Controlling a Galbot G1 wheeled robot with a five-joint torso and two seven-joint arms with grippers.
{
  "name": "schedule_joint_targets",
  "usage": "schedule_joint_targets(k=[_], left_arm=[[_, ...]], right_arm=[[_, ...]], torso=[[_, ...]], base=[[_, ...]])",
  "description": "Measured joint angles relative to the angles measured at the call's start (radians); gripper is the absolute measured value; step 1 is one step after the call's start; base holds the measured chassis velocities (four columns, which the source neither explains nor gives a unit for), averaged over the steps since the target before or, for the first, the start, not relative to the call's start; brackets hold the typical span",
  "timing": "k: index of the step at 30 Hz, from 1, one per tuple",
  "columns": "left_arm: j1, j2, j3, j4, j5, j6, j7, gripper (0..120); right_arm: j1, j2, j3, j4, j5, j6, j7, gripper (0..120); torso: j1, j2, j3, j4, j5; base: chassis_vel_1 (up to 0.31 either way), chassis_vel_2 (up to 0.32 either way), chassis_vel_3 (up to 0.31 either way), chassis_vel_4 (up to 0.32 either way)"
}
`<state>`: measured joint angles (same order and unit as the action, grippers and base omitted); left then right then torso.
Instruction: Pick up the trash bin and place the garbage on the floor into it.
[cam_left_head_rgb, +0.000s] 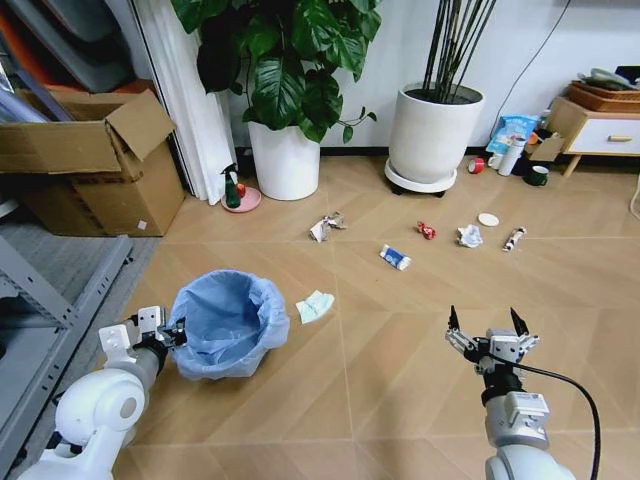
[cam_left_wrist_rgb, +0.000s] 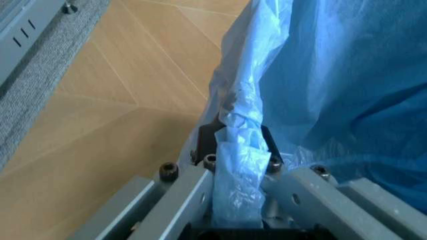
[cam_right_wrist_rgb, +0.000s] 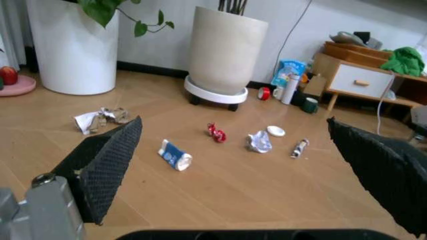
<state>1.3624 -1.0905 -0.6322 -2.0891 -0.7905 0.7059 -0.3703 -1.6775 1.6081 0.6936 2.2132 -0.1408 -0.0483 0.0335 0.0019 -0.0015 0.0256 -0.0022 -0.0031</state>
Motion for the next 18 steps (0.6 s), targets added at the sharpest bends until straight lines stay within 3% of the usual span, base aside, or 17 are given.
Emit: schedule_joint_targets(k=[18], left_arm=[[0.003, 0.001, -0.004, 0.0, 0.002, -0.002, 0.01, 0]], right_arm=[[-0.001, 0.0, -0.008, -0.009, -0.013, 0.002, 0.001, 100]], torso=[[0.0, 0.0, 0.0, 0.0, 0.0001]], base=[[-0.05, 0.228, 0.046, -0.226]])
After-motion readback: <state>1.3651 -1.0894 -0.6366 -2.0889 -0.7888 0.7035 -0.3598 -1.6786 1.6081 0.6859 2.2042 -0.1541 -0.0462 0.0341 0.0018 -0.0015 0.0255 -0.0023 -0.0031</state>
